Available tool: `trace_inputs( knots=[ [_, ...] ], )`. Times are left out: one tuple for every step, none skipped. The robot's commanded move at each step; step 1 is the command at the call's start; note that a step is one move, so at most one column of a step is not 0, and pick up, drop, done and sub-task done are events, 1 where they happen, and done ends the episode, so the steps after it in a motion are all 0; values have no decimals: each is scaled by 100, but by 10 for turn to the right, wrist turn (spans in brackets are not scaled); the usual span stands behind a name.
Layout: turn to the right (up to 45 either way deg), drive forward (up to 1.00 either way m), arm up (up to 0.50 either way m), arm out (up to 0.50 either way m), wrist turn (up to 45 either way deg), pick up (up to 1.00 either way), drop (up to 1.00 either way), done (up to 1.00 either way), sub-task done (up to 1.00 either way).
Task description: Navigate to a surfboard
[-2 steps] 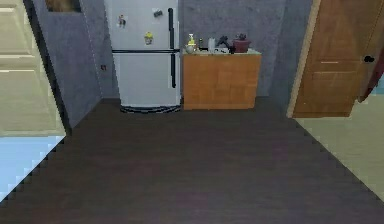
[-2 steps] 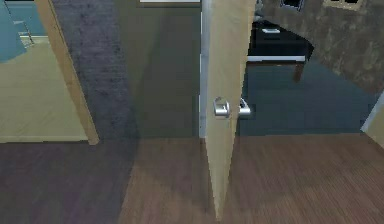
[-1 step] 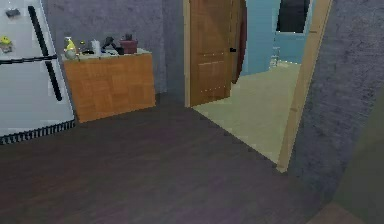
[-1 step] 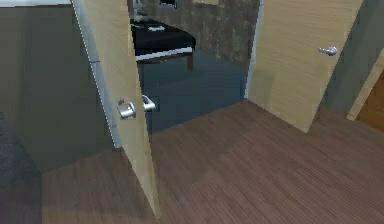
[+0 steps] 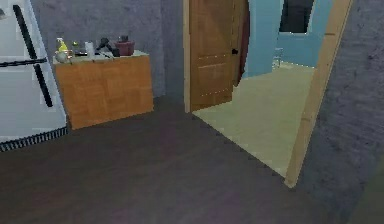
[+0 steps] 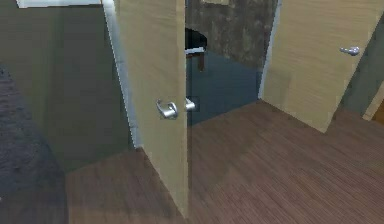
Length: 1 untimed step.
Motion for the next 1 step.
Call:
trace_inputs(
  knots=[
    [60,0,0,0,0,0,0,0,0]
  ],
)
